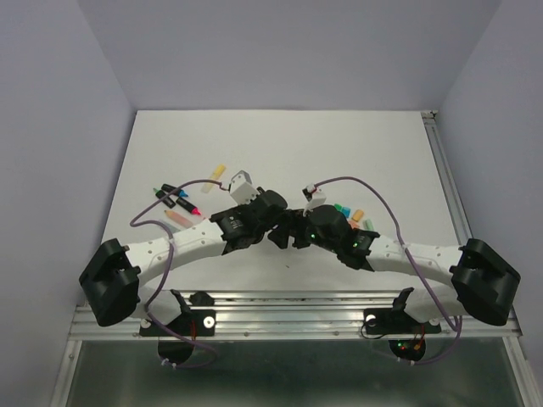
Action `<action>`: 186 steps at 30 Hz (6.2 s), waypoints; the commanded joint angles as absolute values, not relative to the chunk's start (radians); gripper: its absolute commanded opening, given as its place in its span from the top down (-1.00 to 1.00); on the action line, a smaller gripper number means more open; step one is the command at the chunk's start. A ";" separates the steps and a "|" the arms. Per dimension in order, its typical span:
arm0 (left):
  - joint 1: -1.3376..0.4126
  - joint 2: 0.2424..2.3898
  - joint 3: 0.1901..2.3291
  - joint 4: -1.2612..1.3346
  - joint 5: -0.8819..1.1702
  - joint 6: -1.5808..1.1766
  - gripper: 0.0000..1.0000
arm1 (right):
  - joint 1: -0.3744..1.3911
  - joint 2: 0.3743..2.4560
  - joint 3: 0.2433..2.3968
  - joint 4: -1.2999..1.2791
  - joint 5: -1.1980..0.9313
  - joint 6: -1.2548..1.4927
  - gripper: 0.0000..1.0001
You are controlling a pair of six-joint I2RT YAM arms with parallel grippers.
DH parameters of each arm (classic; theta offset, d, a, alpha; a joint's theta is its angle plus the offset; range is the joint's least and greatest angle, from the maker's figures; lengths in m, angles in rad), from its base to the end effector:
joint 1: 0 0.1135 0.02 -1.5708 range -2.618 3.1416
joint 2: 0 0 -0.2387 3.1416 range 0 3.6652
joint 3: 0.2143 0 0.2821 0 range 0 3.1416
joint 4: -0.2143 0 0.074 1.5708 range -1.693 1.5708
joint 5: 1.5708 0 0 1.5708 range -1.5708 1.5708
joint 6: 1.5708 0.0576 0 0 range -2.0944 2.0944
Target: Open the pen caps
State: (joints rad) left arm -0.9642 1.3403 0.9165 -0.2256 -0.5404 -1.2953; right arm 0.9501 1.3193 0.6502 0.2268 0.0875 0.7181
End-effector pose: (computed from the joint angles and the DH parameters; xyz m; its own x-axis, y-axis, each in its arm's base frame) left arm 0.2180 -0.2622 0.2126 -0.5470 -0.6592 -0.5160 -0.2036 0.7026 -0.6818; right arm 0.1976 0.2678 0.1645 -0.6904 0.1613 -0.7052 -0.4119 0.7138 0.5665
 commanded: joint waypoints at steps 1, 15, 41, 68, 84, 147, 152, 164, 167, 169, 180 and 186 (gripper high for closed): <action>-0.976 1.356 0.986 -0.253 -0.603 -1.316 1.00 | 0.968 1.312 0.706 0.308 0.178 0.729 -0.56; -0.982 1.396 1.029 -0.268 -0.571 -1.298 1.00 | 0.973 1.270 0.664 0.354 0.248 0.750 0.19; -0.680 1.394 1.003 0.021 -0.704 -1.031 1.00 | 1.061 1.102 0.453 0.488 -0.345 0.971 0.99; -0.647 1.216 0.798 -0.328 -0.469 -0.891 1.00 | 0.804 1.142 0.660 -0.331 0.341 0.766 0.98; -0.647 1.288 0.753 -0.367 -0.468 -0.911 0.99 | 0.747 1.414 0.775 -0.339 0.364 0.663 0.69; -0.448 1.453 0.954 -0.120 -0.412 -0.473 -0.98 | 0.747 0.959 0.712 -0.489 0.290 0.690 -1.00; -0.341 1.479 1.032 -0.005 -0.148 -0.205 -0.98 | 0.747 0.956 0.710 -0.482 0.272 0.683 -1.00; -0.193 1.788 1.281 -0.081 0.008 -0.055 -0.98 | 0.747 0.954 0.727 -0.502 0.256 0.641 -1.00; -0.173 1.821 1.308 -0.080 0.015 -0.048 -0.98 | 0.747 0.959 0.730 -0.509 0.245 0.641 -1.00; -0.163 1.838 1.309 -0.071 0.026 -0.041 -0.98 | 0.747 0.959 0.727 -0.511 0.242 0.643 -1.00; -0.150 1.953 1.318 -0.110 0.049 -0.038 -0.74 | 0.747 0.968 0.715 -0.494 0.245 0.641 -1.00; -0.152 1.960 1.293 -0.107 0.104 -0.038 -0.19 | 0.747 0.971 0.716 -0.488 0.255 0.634 -1.00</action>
State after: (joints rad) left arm -0.1505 1.9644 1.2831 -0.0914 0.0502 -0.0494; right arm 0.7521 0.9703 0.7227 -0.5152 0.2432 0.6529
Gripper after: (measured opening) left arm 0.670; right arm 0.998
